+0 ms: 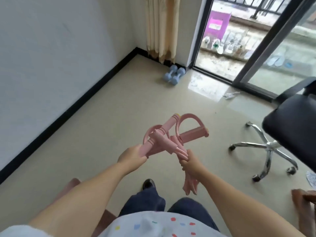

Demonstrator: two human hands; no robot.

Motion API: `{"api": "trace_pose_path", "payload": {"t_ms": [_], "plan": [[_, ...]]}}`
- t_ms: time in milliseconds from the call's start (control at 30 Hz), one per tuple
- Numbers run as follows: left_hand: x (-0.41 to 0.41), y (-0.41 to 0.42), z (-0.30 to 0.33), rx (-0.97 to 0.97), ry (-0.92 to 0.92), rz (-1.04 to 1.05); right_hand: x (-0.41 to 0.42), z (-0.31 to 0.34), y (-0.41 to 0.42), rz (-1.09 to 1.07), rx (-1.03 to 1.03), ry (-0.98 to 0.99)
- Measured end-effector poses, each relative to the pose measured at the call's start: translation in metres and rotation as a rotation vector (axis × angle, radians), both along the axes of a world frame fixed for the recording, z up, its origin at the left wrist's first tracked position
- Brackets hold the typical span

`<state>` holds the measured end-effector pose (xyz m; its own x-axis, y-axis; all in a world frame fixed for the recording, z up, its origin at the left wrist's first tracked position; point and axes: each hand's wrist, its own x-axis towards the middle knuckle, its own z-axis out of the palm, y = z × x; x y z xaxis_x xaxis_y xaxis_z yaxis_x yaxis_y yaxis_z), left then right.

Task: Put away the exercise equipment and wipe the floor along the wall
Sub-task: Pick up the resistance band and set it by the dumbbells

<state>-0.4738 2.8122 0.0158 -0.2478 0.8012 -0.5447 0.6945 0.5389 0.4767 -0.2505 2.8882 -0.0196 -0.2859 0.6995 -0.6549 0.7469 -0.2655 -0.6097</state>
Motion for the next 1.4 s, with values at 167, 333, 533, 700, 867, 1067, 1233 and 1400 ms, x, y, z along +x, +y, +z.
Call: {"api": "trace_pose_path", "payload": {"t_ms": [167,333,533,700,867,1067,1233,1400], "plan": [[-0.05,0.104,0.003,-0.022,0.051,-0.044,-0.043,0.004,0.095,0.002,0.016,-0.008],[-0.079,0.215,-0.017,-0.052,0.02,-0.015,-0.074,-0.01,0.215,0.078,0.035,-0.064],[-0.108,0.361,-0.02,-0.069,0.017,0.099,-0.111,-0.009,0.375,0.089,0.039,-0.059],[-0.137,0.46,-0.019,-0.077,-0.014,0.146,-0.149,-0.002,0.486,0.136,0.01,-0.084],[-0.21,0.546,-0.034,-0.12,-0.006,0.138,-0.219,-0.012,0.568,0.141,0.0,-0.081],[-0.331,0.658,-0.041,-0.165,0.027,0.097,-0.336,-0.02,0.658,0.015,-0.039,-0.032],[-0.415,0.746,-0.049,-0.252,0.063,0.021,-0.414,-0.035,0.722,-0.095,-0.113,0.019],[-0.441,0.822,-0.112,-0.343,0.061,-0.016,-0.449,-0.093,0.79,-0.159,-0.161,0.007]]}}
